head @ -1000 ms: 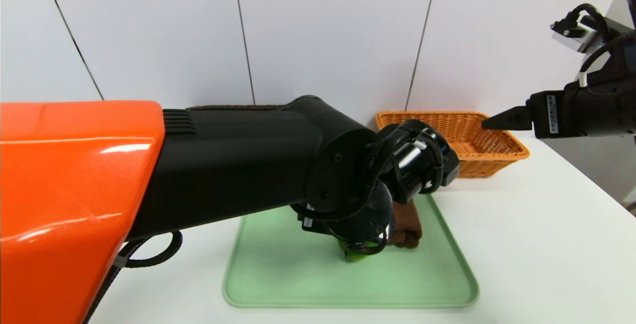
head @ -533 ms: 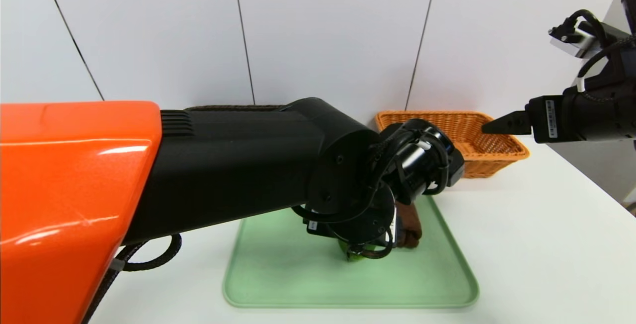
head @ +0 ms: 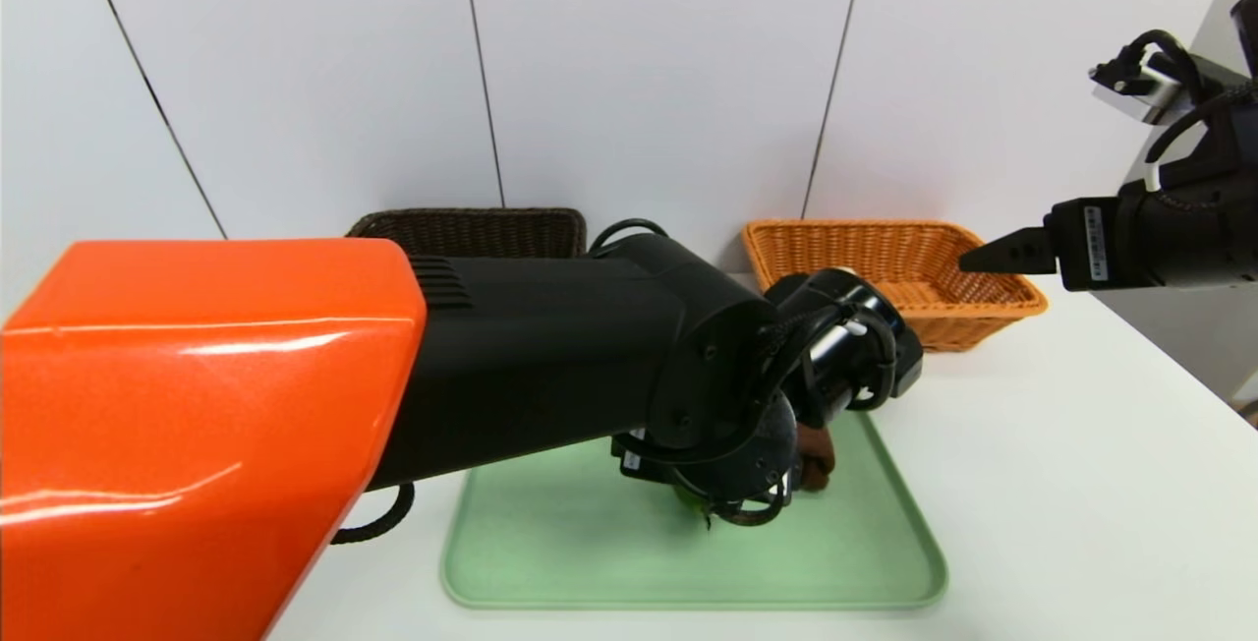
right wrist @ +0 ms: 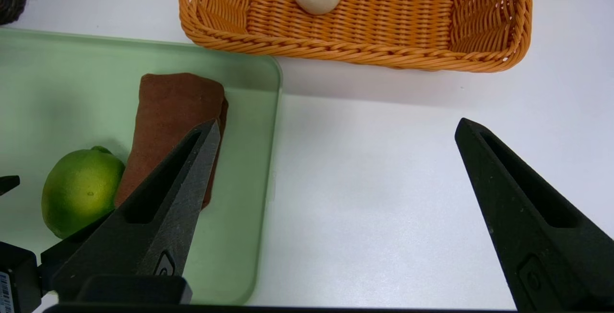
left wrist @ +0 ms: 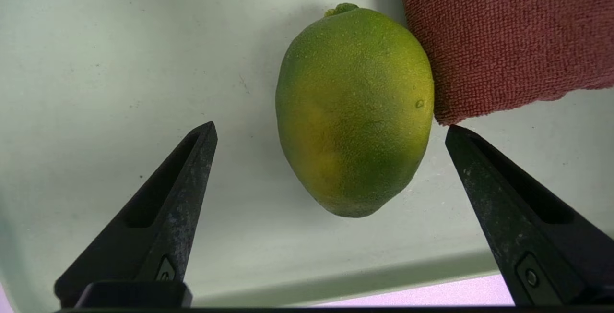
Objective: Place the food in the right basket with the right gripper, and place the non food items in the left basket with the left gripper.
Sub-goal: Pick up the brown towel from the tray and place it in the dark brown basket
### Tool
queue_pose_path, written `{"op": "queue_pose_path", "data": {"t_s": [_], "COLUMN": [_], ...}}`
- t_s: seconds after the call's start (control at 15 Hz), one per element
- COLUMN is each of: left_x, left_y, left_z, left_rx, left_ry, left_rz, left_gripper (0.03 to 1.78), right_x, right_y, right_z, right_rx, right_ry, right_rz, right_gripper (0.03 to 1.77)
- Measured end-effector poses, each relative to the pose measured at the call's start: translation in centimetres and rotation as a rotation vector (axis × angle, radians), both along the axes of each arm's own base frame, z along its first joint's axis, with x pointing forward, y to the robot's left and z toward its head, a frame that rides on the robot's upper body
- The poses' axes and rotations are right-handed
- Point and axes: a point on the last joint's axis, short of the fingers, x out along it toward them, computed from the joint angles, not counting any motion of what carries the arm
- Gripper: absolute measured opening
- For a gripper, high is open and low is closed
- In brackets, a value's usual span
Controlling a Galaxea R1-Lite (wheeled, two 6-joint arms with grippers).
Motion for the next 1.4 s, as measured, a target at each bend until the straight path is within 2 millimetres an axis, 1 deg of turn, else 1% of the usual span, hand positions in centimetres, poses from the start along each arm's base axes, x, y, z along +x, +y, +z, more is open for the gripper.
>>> {"op": "queue_pose_path", "data": {"t_s": [0.27, 0.67, 1.4], "left_x": [0.2, 0.2, -0.4], "left_y": [-0.2, -0.3, 0.7], "left_z": [-0.6, -0.6, 2.1], "left_rx": [0.012, 0.006, -0.041], "left_ry": [0.006, 0.003, -0.043], "left_rz": [0.003, 0.003, -0.02], "left_gripper": [1.69, 1.69, 1.69], "right_x": [-0.2, -0.5, -0.5], "right_y": [-0.2, -0.3, -0.3], "right_z": [-0.1, 0.0, 0.0], "right_rx": [-0.001, 0.0, 0.005], "right_ry": [0.003, -0.003, -0.001], "right_rz": [-0.005, -0.006, 0.002], "right_gripper": [1.7, 1.7, 1.7]}}
